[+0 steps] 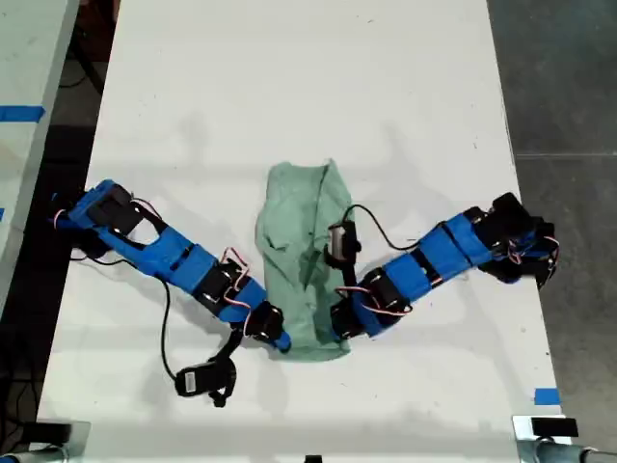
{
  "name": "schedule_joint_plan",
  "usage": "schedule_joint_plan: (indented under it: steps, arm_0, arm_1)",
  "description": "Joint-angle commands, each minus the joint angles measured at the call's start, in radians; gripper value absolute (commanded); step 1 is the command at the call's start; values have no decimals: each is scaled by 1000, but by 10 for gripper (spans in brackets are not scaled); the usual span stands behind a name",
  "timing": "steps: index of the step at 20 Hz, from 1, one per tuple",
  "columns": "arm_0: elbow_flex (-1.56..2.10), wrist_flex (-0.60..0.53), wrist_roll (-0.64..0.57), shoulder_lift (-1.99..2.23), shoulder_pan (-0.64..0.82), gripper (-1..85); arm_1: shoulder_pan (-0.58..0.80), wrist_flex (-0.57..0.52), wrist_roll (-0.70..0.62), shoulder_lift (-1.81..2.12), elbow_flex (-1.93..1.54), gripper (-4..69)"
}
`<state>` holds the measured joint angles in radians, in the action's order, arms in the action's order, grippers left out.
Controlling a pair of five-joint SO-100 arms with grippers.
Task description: Fold t shirt
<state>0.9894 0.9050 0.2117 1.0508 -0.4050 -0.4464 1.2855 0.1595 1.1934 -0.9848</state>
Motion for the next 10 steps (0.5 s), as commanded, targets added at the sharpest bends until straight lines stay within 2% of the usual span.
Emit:
schedule_joint_plan:
  steps: [1, 4, 7, 9, 10]
  arm_0:
    - [26, 71, 29, 316, 8, -1]
    - [141, 241, 2, 532, 206, -1]
    - [367, 256, -48, 712, 410, -1]
    - [499, 262, -54, 811, 512, 115]
    - [545, 285, -75, 857, 572, 139]
  arm_1:
    - [66, 18, -121, 144, 178, 3]
    - [268, 12, -247, 310, 115, 3]
    - [479, 2, -316, 397, -44, 22]
    - [583, 12, -351, 439, -127, 228]
    - [632, 37, -365, 476, -164, 266]
